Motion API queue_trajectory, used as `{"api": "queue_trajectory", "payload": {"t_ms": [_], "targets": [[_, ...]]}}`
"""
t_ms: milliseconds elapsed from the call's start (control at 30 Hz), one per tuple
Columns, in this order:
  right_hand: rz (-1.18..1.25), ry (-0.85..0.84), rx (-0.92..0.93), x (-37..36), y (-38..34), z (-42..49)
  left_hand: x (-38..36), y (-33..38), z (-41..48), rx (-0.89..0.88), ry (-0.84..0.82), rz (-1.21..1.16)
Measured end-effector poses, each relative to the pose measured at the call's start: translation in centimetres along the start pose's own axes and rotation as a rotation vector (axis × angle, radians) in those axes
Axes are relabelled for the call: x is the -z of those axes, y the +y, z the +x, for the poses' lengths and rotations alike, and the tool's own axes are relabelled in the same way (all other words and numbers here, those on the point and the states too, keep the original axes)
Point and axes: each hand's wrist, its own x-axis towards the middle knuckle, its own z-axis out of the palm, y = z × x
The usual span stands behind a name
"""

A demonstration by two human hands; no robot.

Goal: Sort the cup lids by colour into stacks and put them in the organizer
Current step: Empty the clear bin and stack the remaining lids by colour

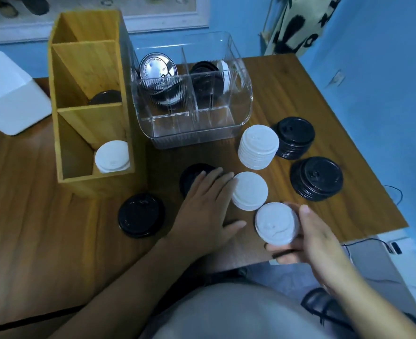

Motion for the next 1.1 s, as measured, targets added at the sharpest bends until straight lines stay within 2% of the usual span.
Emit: {"api": "queue_trajectory", "payload": {"t_ms": [100, 200, 267, 367, 433, 533, 700, 900, 1100], "targets": [[-0.183, 0.045, 0.153, 1.3, 0.9, -0.1, -0.5, 0.1, 1.6, -0.019, -0.033, 0.037], [-0.804, 0.106, 0.422, 3.1, 1.7, 0.2, -0.9, 0.3, 2.7, -0.016, -0.033, 0.057], [-1.022, 0.073, 0.613, 4.1, 1.7, 0.6, -1.2, 0.2, 2.8, 0.000, -0.006, 0.027], [-1.042, -0.276, 0.760, 5.2, 1.1, 2.1, -1.6, -0.1, 2.4, 0.020, 0.040, -0.073], [-1.094, -0.404, 0.780, 5.4, 1.0, 3.2, -1.9, -0.3, 2.0, 0.050, 0.072, -0.132], [-1.086, -0.377, 0.785, 5.7, 0.9, 4.1, -2.3, -0.5, 1.7, 0.083, 0.106, -0.114], [-0.840, -0.257, 0.780, 5.4, -1.0, 3.7, -2.4, -0.4, 1.7, 0.082, 0.126, -0.095], [-1.058, -0.425, 0.785, 4.0, -0.6, 5.1, -2.5, -0.5, 1.7, 0.094, 0.153, -0.086], [-1.043, -0.295, 0.883, 4.1, 0.9, 4.2, -2.4, -0.5, 1.7, 0.108, 0.162, -0.084]]}}
